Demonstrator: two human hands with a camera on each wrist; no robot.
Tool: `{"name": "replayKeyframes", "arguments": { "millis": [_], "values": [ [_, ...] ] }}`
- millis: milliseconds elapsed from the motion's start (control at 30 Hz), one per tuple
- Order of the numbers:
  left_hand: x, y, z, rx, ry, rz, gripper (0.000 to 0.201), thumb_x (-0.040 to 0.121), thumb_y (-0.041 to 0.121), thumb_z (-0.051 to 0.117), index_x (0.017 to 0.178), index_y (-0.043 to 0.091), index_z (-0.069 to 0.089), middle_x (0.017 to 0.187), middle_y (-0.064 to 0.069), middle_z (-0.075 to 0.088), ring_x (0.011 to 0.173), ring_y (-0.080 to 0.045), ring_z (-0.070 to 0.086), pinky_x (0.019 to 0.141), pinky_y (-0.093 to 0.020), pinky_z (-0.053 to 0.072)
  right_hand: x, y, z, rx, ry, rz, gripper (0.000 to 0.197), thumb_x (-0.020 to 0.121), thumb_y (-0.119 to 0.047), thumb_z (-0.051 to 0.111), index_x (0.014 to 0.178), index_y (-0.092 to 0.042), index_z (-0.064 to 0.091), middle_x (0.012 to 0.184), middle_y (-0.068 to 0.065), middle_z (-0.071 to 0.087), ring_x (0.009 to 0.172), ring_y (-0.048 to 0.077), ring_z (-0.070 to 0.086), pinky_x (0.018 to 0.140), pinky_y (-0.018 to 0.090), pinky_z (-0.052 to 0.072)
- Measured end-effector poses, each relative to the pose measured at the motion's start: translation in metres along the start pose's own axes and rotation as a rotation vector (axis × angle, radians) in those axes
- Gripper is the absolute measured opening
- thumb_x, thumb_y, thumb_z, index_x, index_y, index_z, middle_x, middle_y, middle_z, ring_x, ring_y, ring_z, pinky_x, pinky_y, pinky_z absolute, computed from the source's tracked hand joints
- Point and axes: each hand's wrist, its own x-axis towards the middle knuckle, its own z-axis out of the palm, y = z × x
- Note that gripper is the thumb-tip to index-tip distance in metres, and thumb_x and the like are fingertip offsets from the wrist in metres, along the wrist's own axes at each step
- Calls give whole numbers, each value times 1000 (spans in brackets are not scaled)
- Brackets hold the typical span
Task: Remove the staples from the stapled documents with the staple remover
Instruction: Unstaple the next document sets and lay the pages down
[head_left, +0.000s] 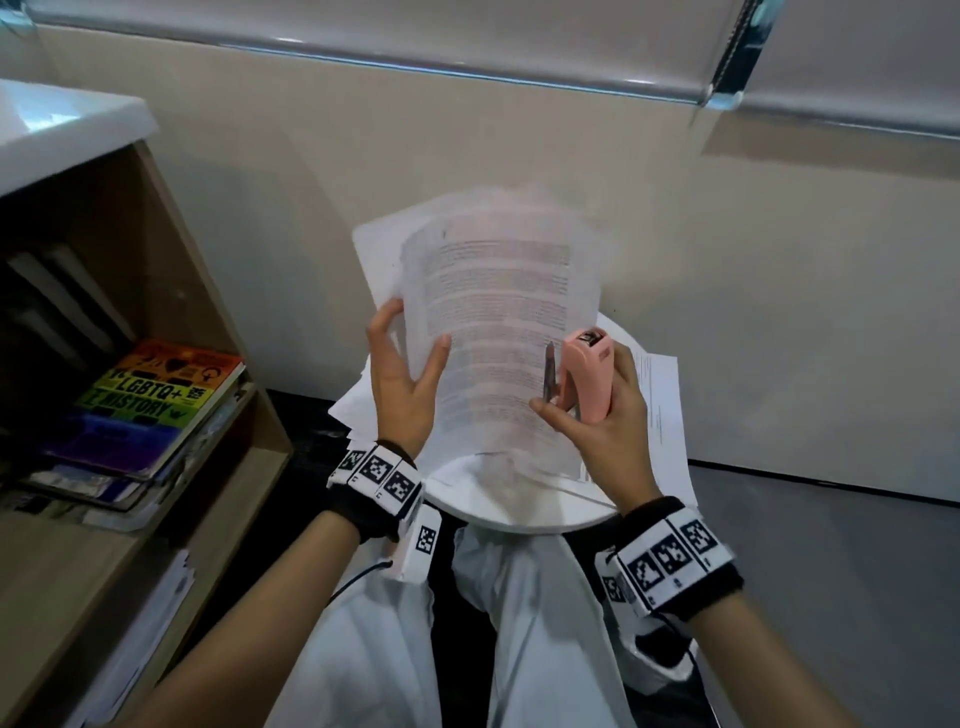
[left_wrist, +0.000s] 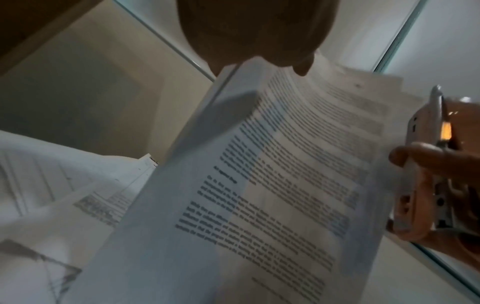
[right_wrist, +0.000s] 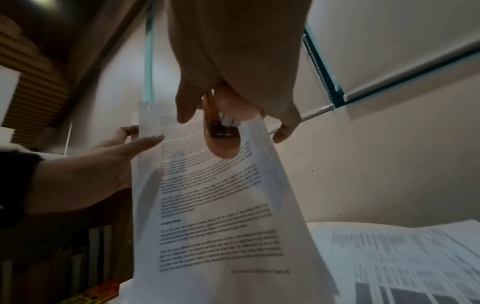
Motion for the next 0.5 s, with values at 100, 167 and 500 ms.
{"name": "replayKeyframes", "arguments": {
  "millis": [100, 167, 500],
  "values": [
    [3, -1, -4, -18, -13, -17, 33, 91, 27, 60, 107, 43, 37, 117, 1, 52, 112, -18, 56, 94, -45, 52, 6, 5, -5, 22, -55, 22, 48, 67, -4, 84, 111, -9, 62, 127, 5, 44, 105, -3, 56, 85, 15, 50],
    [5, -2, -5, 47, -49, -27, 16, 92, 41, 53, 104, 39, 41, 111, -7, 58, 103, -28, 60, 85, -54, 52, 9, 9, -6, 9, -66, 45, 48, 67, -5, 84, 110, -6, 63, 126, 9, 44, 104, -3, 56, 84, 14, 50],
    [23, 22, 13, -121, -110, -58, 38, 99, 16, 45, 131, 17, 25, 115, 4, 54, 103, -11, 61, 90, -35, 55, 22, 9, -5, 57, -34, 79, 44, 69, -7, 83, 105, -19, 61, 120, 12, 40, 111, 25, 58, 79, 15, 54]
  ]
}}
